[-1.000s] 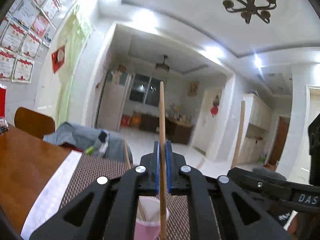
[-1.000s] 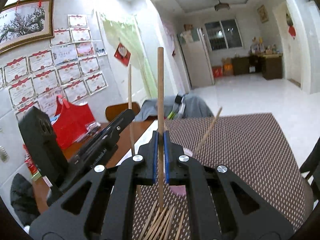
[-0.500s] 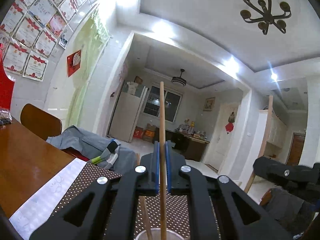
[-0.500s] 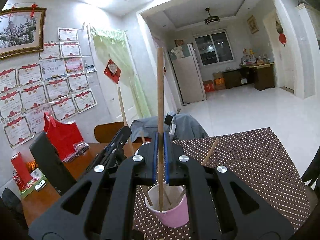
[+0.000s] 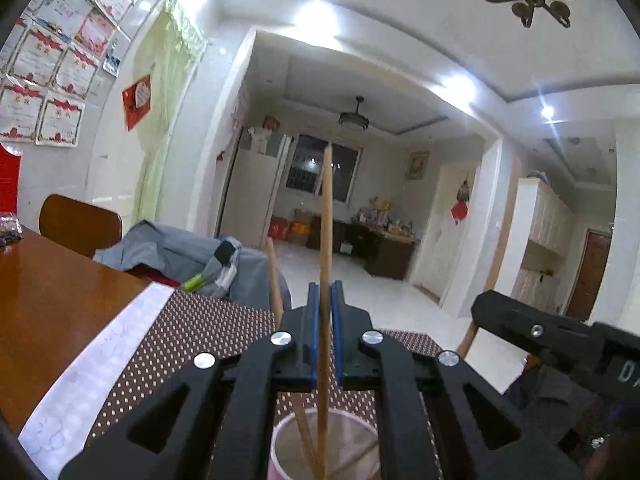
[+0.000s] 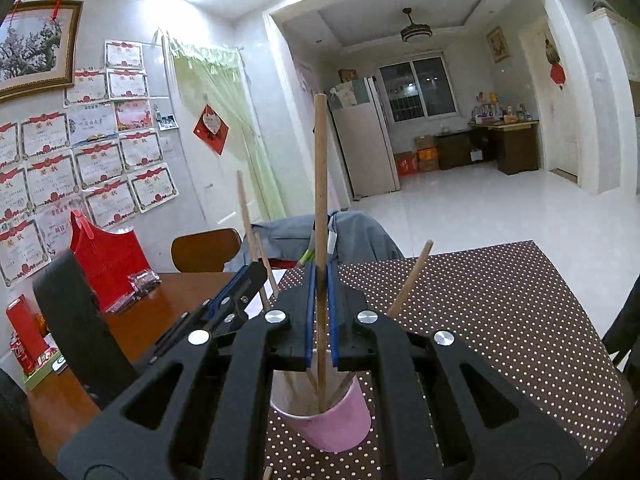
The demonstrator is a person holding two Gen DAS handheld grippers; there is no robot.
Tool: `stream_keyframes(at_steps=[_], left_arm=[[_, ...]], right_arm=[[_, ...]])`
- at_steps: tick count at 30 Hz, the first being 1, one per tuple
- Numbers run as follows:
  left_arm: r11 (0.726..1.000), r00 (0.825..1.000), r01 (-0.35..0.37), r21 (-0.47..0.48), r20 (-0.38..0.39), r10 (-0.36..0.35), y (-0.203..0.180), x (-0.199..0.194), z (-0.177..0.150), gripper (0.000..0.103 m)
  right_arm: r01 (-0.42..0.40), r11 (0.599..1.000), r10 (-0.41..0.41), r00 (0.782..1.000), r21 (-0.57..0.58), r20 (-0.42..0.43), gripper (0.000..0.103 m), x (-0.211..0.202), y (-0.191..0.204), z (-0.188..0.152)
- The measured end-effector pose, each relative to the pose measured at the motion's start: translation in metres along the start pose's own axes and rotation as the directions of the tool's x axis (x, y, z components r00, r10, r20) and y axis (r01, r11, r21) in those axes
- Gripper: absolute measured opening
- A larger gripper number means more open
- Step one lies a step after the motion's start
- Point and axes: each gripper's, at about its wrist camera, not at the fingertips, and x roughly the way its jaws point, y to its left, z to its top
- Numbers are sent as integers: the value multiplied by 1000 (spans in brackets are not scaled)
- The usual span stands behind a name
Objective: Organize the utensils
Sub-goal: 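Lift the held sticks and bring them over the pink cup, then release the sticks into the pink cup by opening both tools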
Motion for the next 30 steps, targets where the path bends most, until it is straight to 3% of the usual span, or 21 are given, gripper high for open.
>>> stream_keyframes(at_steps=[2,4,7,18,27,30], left_arm=[[1000,999,11,-22,-31,-11,3,-1,1,8],[1000,999,1,-27,-38,-2,5,-6,1,22],[1000,999,-11,-14,-33,11,5,-18,4,22],[999,991,-48,7,-124,49,10,-38,11,30],[997,991,-70,41,-112,74,10,-61,19,40],[996,992,-73,51,-94,78,9,-73,22,44]], right_arm=[[2,1000,-2,1000,2,-6,6,-1,-1,-2],[8,1000,-8,1000,-1,-13,6,-2,-1,-4],[17,1000,-17,999,-4,-29,6,-2,0,-9],[50,998,-52,997,-28,-61,6,-2,13,-17],[81,996,-85,993,-45,-84,8,-5,20,-20],[99,993,-104,991,-57,-83,14,-11,23,-20]])
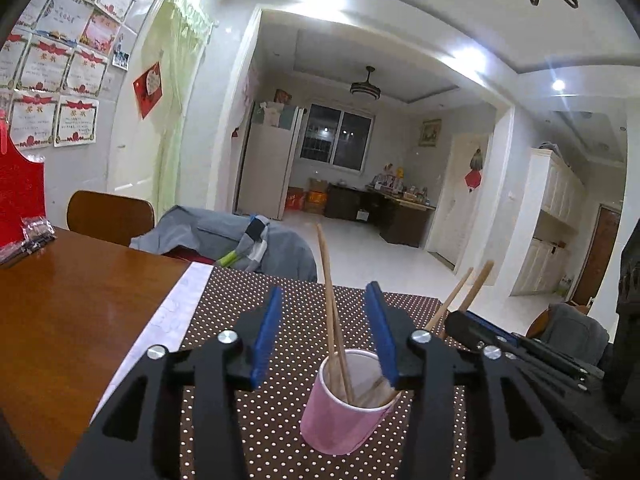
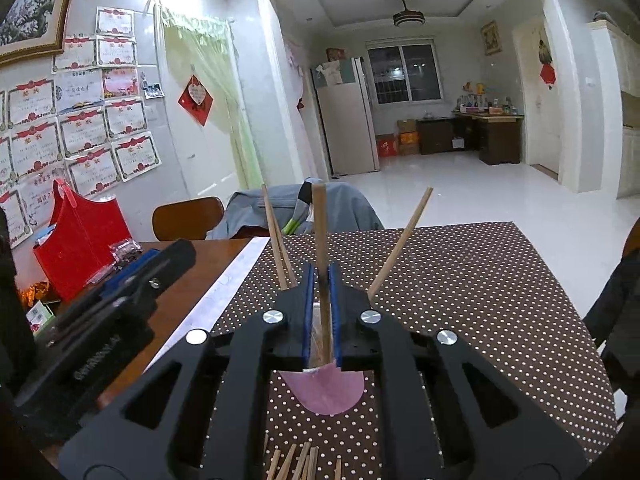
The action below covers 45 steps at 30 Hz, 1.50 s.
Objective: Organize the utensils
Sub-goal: 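Release the sticks into the pink cup by opening both tools, then lower both tools to the pile and grasp one stick each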
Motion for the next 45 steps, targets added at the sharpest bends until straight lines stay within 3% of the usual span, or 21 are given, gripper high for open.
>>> stream_keyframes(at_steps=[3,18,21,23,24,29,33,36,39,42,45], left_arm=[[1000,1000,-2,14,6,2,-1,-10,2,44],[999,1000,-21,45,17,21,-6,-79,0,50],[998,999,-28,60,-16,29,-7,-90,-7,50],[997,998,-31,68,-52,34,-8,-94,-12,50],[997,996,-36,75,-79,42,-8,-96,-15,50],[996,976,-30,86,-214,48,-6,-96,-34,50],[997,922,8,81,-387,24,-3,-82,-57,50],[997,861,-6,74,-506,43,1,-68,-78,50],[997,776,24,72,-630,27,0,-53,-106,49],[997,708,57,60,-706,2,-3,-42,-128,50],[996,674,63,63,-739,4,-8,-35,-142,50]], right_arm=[[18,1000,-18,1000,-7,9,24,-10,0,-1],[20,1000,-19,999,-10,25,24,-82,3,-12],[19,1000,-19,1000,-6,-1,25,-90,2,-21],[19,1000,-19,1000,2,-22,34,-94,-1,-28],[21,1000,-20,999,6,-37,44,-96,-3,-32],[9,1000,-8,993,15,-115,46,-97,-7,-54],[6,1000,-1,979,23,-202,46,-91,-11,-74],[2,1000,5,959,23,-283,46,-82,-14,-88],[-4,999,18,931,40,-365,46,-72,-19,-103],[-4,999,26,906,53,-422,46,-65,-24,-117],[-8,998,40,878,68,-477,46,-58,-30,-129]])
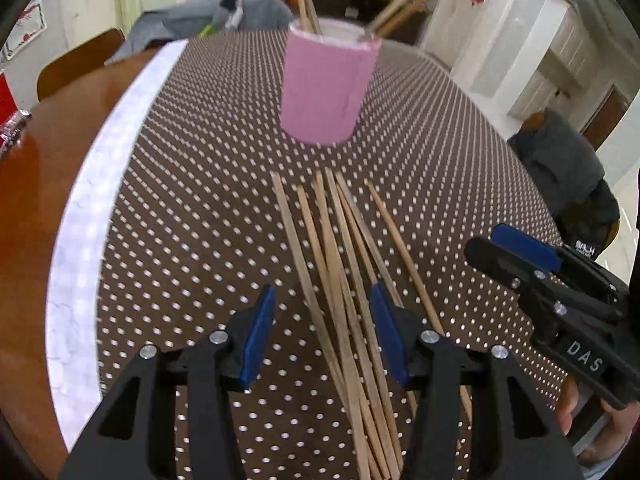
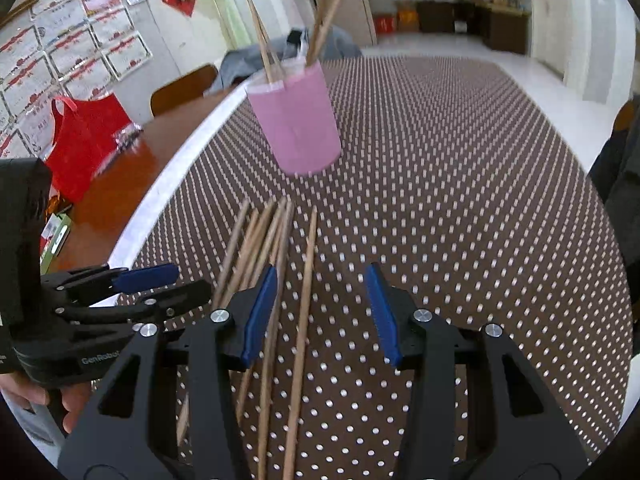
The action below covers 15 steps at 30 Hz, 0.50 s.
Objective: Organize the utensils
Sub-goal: 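Lower both tools to the pile and grasp one stick each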
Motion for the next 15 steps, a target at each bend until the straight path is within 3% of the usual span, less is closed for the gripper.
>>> stream_keyframes(at_steps=[9,12,15], left_arm=[[999,997,-46,15,-60,47,-3,29,-1,49],[999,997,-47,16,-63,48,-4,31,2,35],[999,997,-36,20,-65,37,-4,32,3,31]], right_arm=[[-25,1000,26,998,8,-65,46,12,-9,-9],[-27,1000,27,997,9,-71,46,13,-10,-10],[-29,1000,30,997,7,-77,46,12,-12,-11]])
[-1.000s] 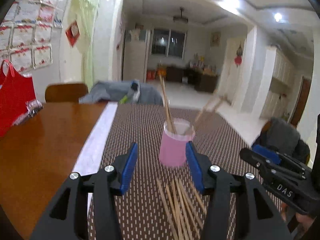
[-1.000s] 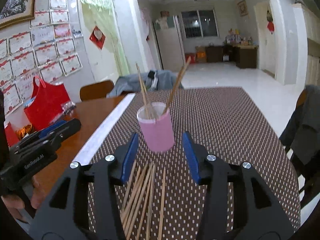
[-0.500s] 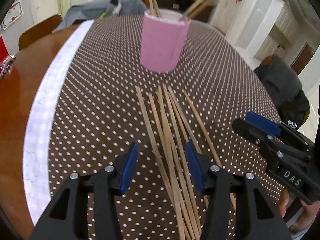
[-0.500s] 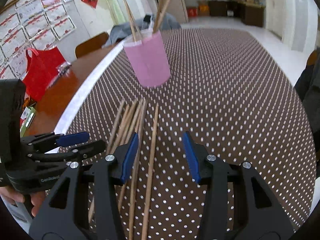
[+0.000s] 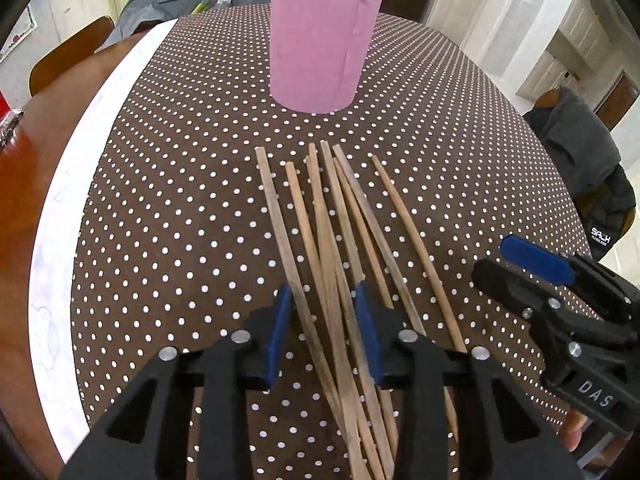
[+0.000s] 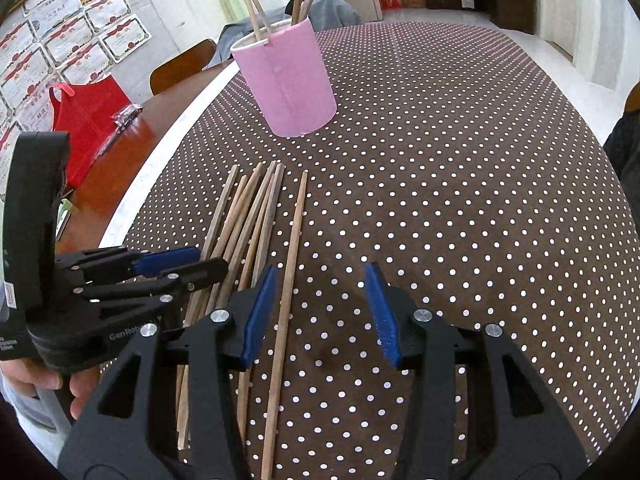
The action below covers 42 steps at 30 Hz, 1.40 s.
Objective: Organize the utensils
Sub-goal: 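Lower both tools to the pile and grasp one stick each, then lift the held sticks upright toward the pink cup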
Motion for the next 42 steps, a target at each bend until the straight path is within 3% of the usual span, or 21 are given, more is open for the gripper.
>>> stream_keyframes(at_steps=[4,14,22,25,30,33,38,42], left_arm=[[1000,1000,1,-4,-2,-1,-1,2,9,10],[997,998,54,-55,18,-53,13,-1,11,7],[994,995,77,-84,73,-71,23,-18,11,7],[993,994,77,-91,86,-69,26,-22,11,7],[991,993,82,-106,99,-71,30,-25,12,7],[990,991,85,-116,108,-73,32,-27,12,7],[988,985,107,-108,144,-91,30,-37,9,7],[987,970,142,-80,208,-122,23,-54,10,7]], right_arm=[[-4,1000,4,1000,-2,-8,46,2,0,1],[-5,1000,4,999,-25,-48,46,12,7,7],[22,997,-30,991,-69,-127,46,29,25,20],[59,994,-73,984,-92,-163,34,39,31,26],[112,984,-138,972,-140,-190,31,50,41,30],[158,968,-196,962,-196,-188,12,57,49,35],[110,983,-139,969,-150,-203,5,59,37,44],[66,992,-82,984,-107,-158,5,46,25,41]])
